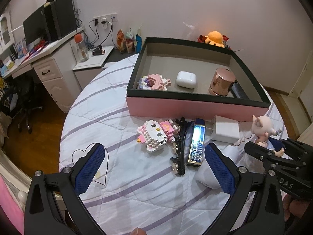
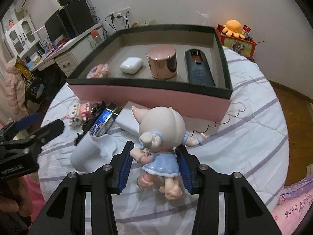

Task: Organize rigid objects
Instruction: 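Carry the doll into the box and open the right gripper, then withdraw the right tool up out of the box, then move the left tool toward the white hair dryer, then grasp the white hair dryer with the left gripper and lift, then carry the hair dryer into the box and open the left gripper, then withdraw the left tool up out of the box, then move the right tool toward the white charger block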

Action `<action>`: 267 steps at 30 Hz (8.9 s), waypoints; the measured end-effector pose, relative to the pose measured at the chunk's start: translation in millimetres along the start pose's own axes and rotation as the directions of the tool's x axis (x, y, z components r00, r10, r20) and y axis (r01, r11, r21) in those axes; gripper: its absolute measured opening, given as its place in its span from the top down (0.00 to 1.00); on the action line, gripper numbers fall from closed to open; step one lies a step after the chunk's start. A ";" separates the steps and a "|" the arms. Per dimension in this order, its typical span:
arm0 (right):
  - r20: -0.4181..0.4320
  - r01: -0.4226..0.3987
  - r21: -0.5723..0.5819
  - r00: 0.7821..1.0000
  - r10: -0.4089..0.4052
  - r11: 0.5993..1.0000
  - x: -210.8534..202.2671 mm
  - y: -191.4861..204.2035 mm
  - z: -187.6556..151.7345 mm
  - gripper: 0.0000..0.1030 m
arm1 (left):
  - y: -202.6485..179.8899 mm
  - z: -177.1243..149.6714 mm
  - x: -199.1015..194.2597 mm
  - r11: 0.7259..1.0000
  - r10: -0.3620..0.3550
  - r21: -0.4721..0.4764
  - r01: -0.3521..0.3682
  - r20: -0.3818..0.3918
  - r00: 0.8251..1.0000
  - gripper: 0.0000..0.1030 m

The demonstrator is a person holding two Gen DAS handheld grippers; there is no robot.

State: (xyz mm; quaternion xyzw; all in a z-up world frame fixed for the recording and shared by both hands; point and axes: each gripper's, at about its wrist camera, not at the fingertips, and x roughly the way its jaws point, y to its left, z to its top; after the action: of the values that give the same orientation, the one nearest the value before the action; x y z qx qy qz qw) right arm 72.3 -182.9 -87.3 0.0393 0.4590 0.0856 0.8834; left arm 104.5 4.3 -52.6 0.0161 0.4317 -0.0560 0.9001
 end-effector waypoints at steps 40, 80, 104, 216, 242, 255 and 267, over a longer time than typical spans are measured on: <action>-0.078 0.060 -0.040 0.995 -0.063 0.997 113.3 -28.1 179.1 0.54 | -3.7 154.6 111.0 1.000 -0.010 -0.023 0.012 0.056 0.998 0.00; 0.177 0.102 0.121 0.977 -0.122 0.987 -73.4 -11.3 31.9 0.00 | -3.3 20.8 -57.3 0.999 -0.042 0.001 0.042 0.123 0.992 0.00; 0.157 0.081 0.131 0.982 -0.101 0.988 -79.6 -21.6 -2.6 0.00 | -44.8 -37.7 -11.3 0.992 -0.125 -0.028 0.123 -0.069 0.990 0.00; 0.096 0.117 0.187 0.986 -0.137 0.975 -13.0 -58.2 64.8 0.00 | -38.7 115.4 105.3 0.998 -0.024 0.057 0.025 -0.010 1.000 0.04; 0.216 0.093 0.150 0.968 -0.125 0.984 -76.3 -18.6 43.9 0.00 | -19.0 92.6 -32.0 0.999 0.029 0.037 -0.036 0.183 0.983 0.00; 0.242 0.083 0.122 0.964 -0.110 0.989 -97.3 2.2 23.4 0.00 | -8.6 57.3 -82.9 1.000 0.028 0.004 -0.030 0.206 0.978 0.00; 0.210 0.085 0.111 0.972 -0.107 0.990 -92.3 8.8 7.5 0.00 | -0.6 25.3 -81.6 0.999 0.018 -0.031 -0.014 0.153 0.988 0.00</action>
State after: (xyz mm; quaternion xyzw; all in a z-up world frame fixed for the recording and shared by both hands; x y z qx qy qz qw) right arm 25.3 -191.5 -7.4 0.0710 0.3656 0.0148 0.9280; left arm 73.4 8.8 26.8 0.0017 0.3621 -0.0433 0.9311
